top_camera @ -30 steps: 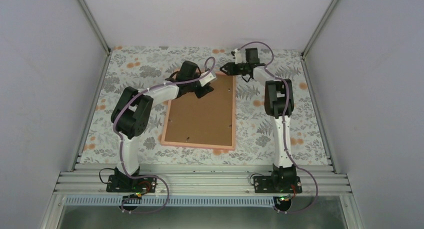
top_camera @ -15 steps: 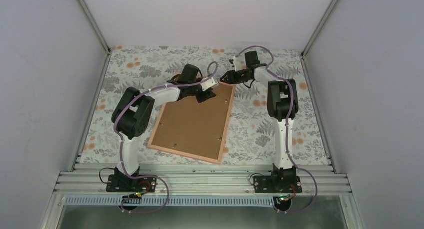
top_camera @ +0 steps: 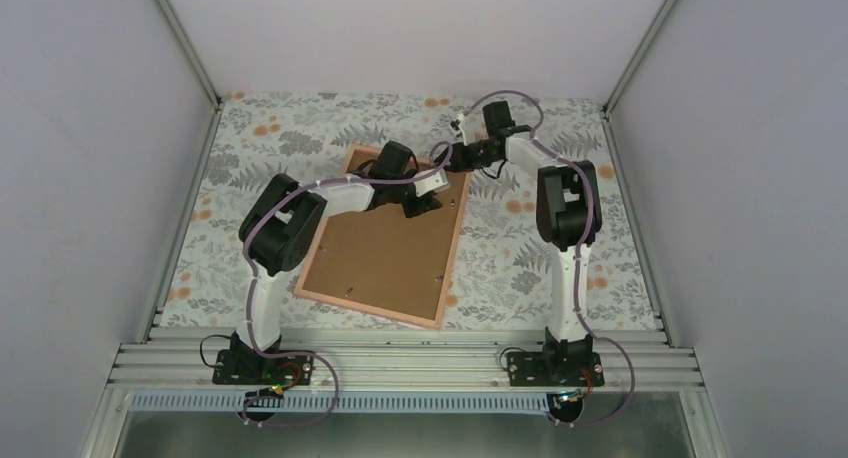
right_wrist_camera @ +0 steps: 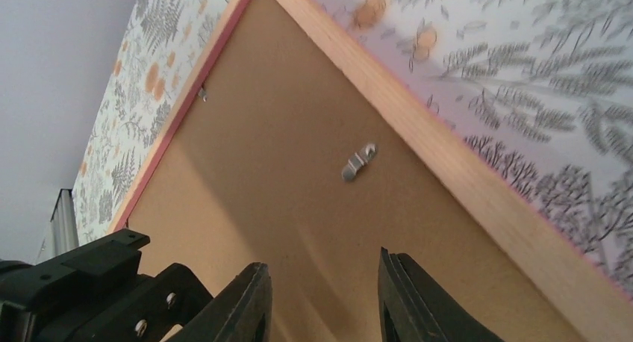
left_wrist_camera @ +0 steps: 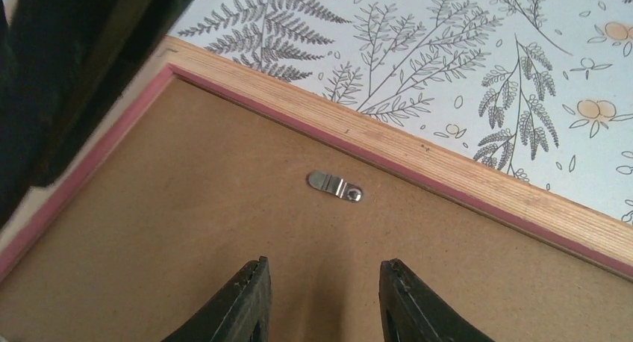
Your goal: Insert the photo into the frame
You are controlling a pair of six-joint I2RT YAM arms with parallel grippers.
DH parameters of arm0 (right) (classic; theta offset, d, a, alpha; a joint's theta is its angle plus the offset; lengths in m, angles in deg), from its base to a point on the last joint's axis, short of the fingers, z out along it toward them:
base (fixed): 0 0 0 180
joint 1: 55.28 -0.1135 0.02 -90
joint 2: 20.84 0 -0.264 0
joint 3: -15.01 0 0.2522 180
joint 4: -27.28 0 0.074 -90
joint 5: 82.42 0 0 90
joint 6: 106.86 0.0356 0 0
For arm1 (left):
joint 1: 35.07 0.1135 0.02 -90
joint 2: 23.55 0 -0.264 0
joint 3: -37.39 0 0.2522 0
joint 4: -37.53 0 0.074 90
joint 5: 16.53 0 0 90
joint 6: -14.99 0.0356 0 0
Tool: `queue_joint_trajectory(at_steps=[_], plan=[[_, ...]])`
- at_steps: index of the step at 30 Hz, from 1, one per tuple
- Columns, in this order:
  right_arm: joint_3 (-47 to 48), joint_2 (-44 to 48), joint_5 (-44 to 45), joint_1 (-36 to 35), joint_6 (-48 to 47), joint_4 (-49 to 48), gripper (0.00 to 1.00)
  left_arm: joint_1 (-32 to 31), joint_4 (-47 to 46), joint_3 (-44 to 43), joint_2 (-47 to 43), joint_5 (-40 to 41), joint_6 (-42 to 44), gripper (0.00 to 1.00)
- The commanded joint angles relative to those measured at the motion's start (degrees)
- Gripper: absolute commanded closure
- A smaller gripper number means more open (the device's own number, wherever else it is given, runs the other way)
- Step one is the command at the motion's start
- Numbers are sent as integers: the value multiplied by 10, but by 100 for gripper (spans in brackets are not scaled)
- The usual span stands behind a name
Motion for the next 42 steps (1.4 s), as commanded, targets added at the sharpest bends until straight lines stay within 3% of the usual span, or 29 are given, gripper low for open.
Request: queue_joint_trajectory(at_steps=[1,13,27,42], plan=[[-19,-30,-7,-6,21,18,65,-14,-22,-11,18,-1,15,62],[-73,-63,51,0,32,13,79,-19,2,-54,65,-20,21,62],[-70,-76,36,13,21,21,83,-20,105,-149,128,-119,67,63],[-64,-78,45,14,22,20,87,-20,202,-192,147,-152,148,77]])
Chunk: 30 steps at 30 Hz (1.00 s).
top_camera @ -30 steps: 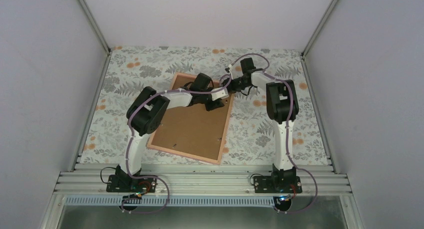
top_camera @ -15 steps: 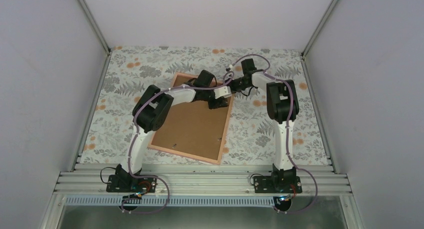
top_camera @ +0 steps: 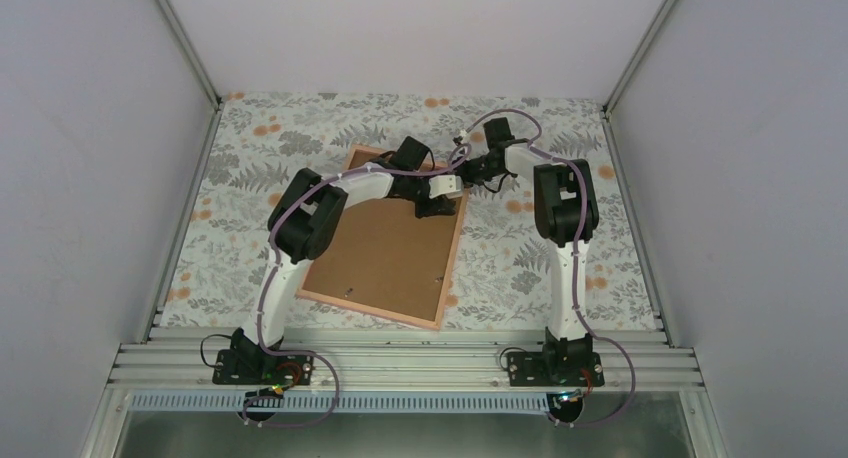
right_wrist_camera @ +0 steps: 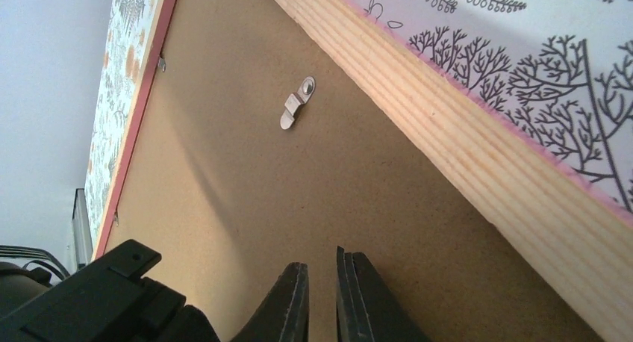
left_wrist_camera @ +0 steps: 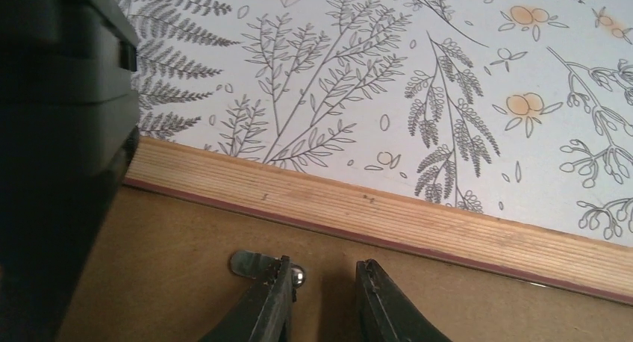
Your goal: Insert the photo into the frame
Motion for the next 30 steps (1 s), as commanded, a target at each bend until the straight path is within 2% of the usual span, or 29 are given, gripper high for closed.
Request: queue_joint_trajectory(at_steps=[1,7,10,15,21,24,27,30], plan=[[-12,-39,61,5,-2,42,87,-9,50,-13,19,-38,39,78],[-14,-39,62,4,-2,42,88,-9,41,-21,17,-20,23,78],[-16,-38,63,4,-2,41,88,-8,-14,7,-2,9,-17,77],[-20,-38,63,5,-3,40,89,-3,-155,109,-80,69,-67,77],[-21,-40,63,5,-1,36,91,-6,-200,144,-107,159,-77,79],[-21,-40,65,5,0,36,94,-12,-201,139,-94,186,-70,84],[-22,-40,66,5,1,35,95,-22,-199,131,-82,211,-62,96],[-22,-39,68,5,1,36,96,-32,-198,130,-71,228,-45,98]])
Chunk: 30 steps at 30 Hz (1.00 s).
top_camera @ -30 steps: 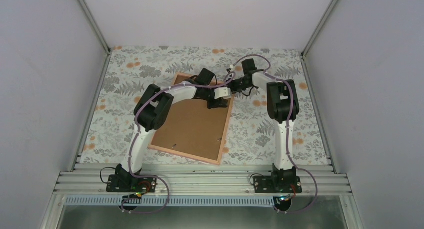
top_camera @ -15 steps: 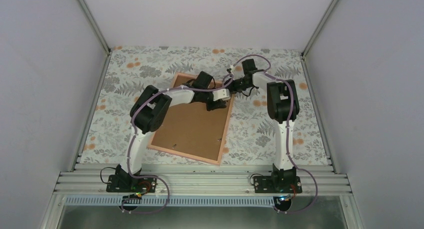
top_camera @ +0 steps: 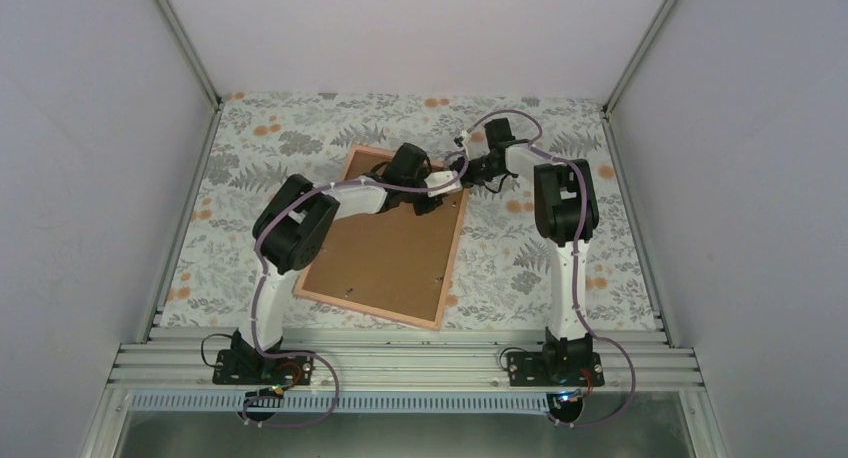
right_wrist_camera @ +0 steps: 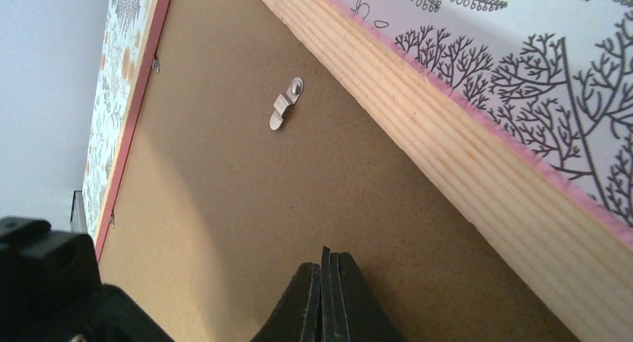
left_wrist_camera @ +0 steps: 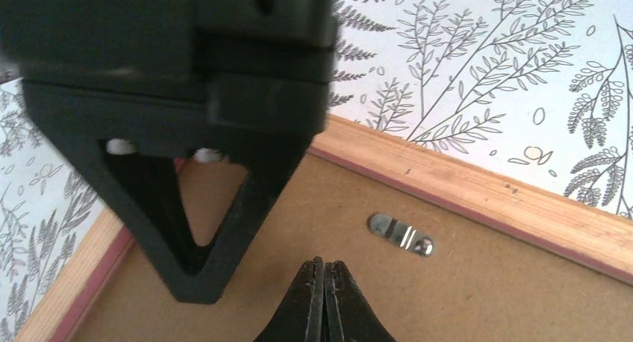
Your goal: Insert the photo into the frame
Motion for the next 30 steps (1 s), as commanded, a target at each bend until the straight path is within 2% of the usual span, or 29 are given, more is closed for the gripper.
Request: queue_joint_trajectory(at_steps=[1,8,17,30], plan=[[-21,-35,66,2,1,38,96,-18,-13,-8,17,35,24,98],[-23,-35,70,3,1,38,96,-26,13,-18,39,25,43,98],[-27,-35,72,2,2,35,96,-32,96,-80,74,-23,83,98],[-24,-38,73,3,1,37,96,-32,180,-109,81,-111,129,98]])
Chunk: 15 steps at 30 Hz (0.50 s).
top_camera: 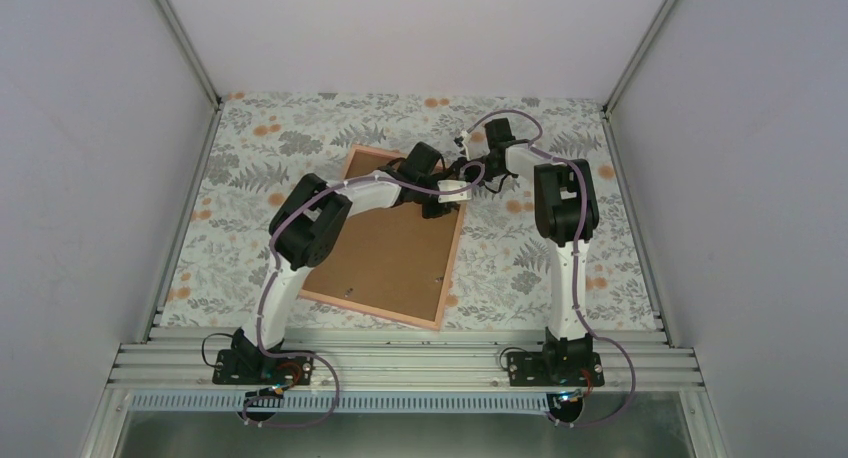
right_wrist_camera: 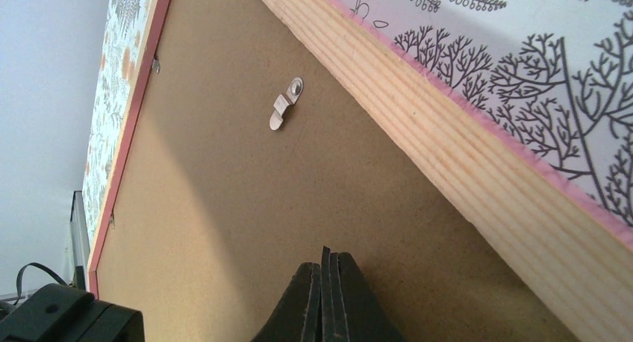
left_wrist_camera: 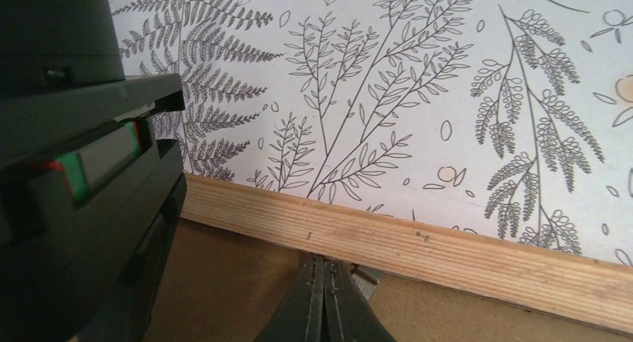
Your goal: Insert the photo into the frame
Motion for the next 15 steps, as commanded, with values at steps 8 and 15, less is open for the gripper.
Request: queue_joint_trajectory(at_steps=[8,15], plan=[[-24,-39,72,2,-1,38,96,0,37,-8,2,-41,-18,97],[-27,-32,73,2,-19,35,96,13,32,53,-120,-10,-59,90]])
